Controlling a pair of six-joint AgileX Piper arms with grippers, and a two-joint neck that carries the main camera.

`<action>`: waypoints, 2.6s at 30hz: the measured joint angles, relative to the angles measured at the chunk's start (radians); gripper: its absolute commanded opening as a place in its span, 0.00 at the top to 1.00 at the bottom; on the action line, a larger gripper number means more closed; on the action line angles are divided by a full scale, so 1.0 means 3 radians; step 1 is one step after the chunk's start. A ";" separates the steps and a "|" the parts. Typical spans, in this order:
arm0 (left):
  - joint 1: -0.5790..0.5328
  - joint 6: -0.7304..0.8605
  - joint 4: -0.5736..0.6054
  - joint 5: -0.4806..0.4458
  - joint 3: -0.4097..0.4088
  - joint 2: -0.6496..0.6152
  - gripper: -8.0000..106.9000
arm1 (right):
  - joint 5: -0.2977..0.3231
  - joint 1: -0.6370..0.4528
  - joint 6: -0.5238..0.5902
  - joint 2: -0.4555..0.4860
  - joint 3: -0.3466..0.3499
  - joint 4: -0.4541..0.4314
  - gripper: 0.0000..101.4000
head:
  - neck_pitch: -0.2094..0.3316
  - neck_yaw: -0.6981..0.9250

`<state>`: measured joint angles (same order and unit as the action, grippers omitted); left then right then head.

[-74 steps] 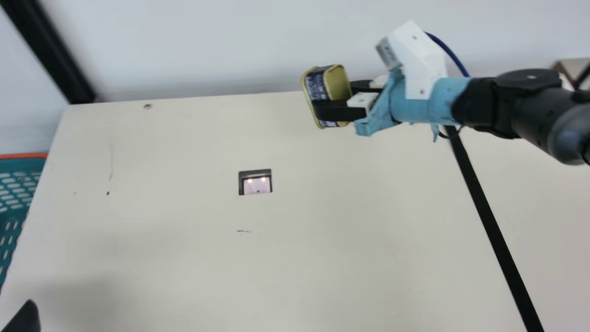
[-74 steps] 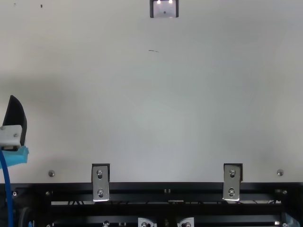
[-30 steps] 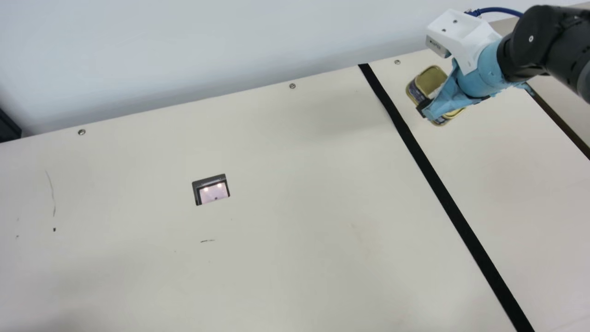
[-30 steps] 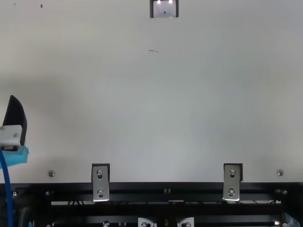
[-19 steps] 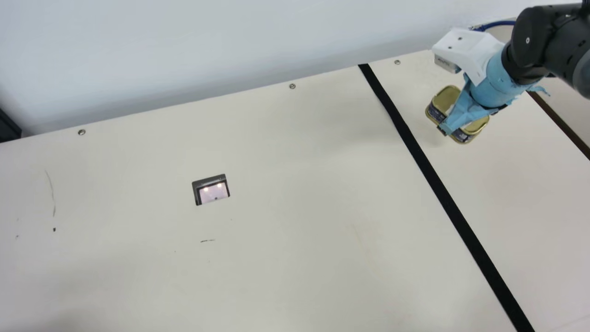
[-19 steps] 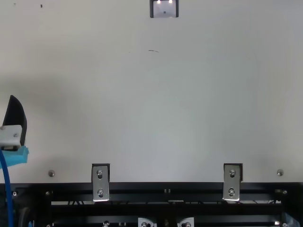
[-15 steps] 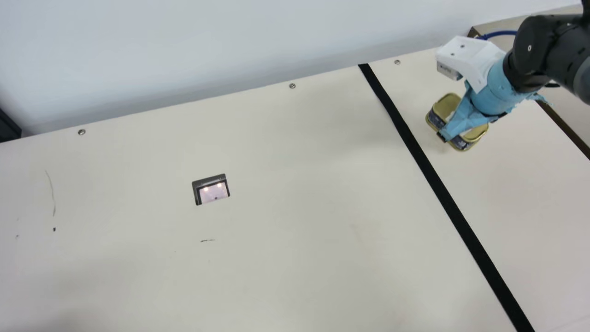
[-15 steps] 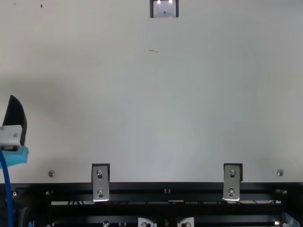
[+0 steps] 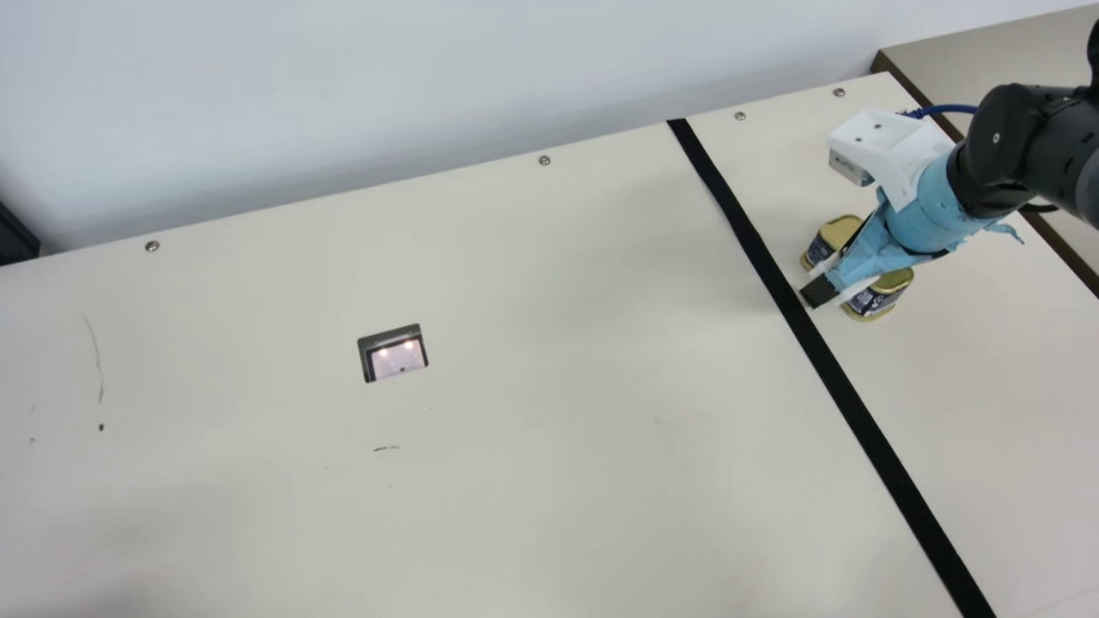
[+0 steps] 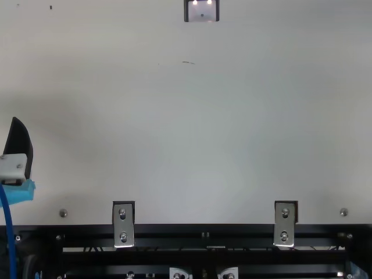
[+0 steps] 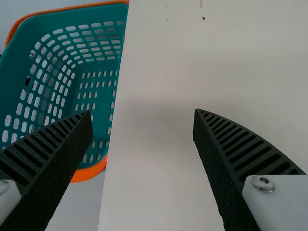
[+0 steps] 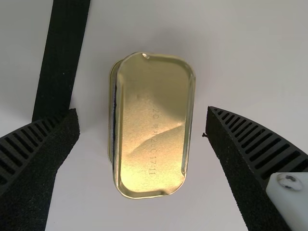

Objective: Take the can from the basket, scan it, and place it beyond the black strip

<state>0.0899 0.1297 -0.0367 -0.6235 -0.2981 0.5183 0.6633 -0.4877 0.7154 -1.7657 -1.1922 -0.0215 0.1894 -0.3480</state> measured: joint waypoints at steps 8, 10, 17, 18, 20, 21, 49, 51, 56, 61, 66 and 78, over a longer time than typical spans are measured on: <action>0.0000 0.0000 0.0000 0.0000 0.0000 0.0000 0.15 | 0.0045 0.0087 0.0194 0.0092 -0.0180 0.0304 0.00 | 0.0000 0.0000; 0.0000 0.0000 0.0000 0.0000 0.0000 0.0000 0.15 | 0.0083 0.0152 0.0256 0.0144 -0.0252 0.0417 0.00 | 0.0000 0.0000; 0.0000 0.0000 0.0000 0.0000 0.0000 0.0000 0.15 | 0.0155 0.0435 0.0461 0.0236 -0.0484 0.0884 0.00 | 0.0000 0.0017; 0.0000 0.0000 0.0000 0.0000 0.0000 0.0000 0.15 | 0.0155 0.0471 0.0484 0.0239 -0.0506 0.0950 0.00 | 0.0000 0.0034; 0.0000 0.0000 0.0000 0.0000 0.0000 0.0000 0.15 | 0.0147 0.0568 0.0551 0.0242 -0.0565 0.1109 0.00 | 0.0000 0.0085; 0.0000 0.0000 0.0000 0.0000 0.0000 0.0000 0.15 | 0.0147 0.0608 0.0586 0.0242 -0.0593 0.1177 0.00 | 0.0000 0.0119; 0.0000 0.0000 0.0000 0.0000 0.0000 0.0000 0.15 | 0.0035 0.1566 0.1653 0.0223 -0.0677 0.3263 0.00 | 0.0051 0.1160; 0.0000 0.0000 0.0000 0.0000 0.0000 0.0000 0.15 | 0.0035 0.1612 0.1718 0.0240 -0.0623 0.3378 0.00 | 0.0051 0.1160; 0.0000 0.0000 0.0000 0.0000 0.0000 0.0000 0.15 | 0.0056 0.1660 0.1753 0.0240 -0.0586 0.3402 0.00 | 0.0051 0.1160; 0.0000 0.0000 0.0000 0.0000 0.0000 0.0000 0.15 | 0.0048 0.1660 0.1753 0.0240 -0.0586 0.3398 0.00 | 0.0051 0.1160; -0.0017 -0.0034 -0.0032 0.0000 0.0000 0.0000 0.15 | 0.0033 0.1693 0.1660 0.0244 -0.0634 0.3321 0.00 | 0.0051 0.1160; -0.0058 -0.0223 -0.0069 -0.0179 0.0089 -0.0345 0.15 | -0.0524 0.1878 0.1711 0.0623 -0.0259 0.3110 0.00 | 0.0034 0.1160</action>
<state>0.0725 0.0629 -0.0574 -0.6771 -0.2713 0.4148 0.5062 0.0756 1.2286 -1.5790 -1.2700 0.9115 0.1996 0.0000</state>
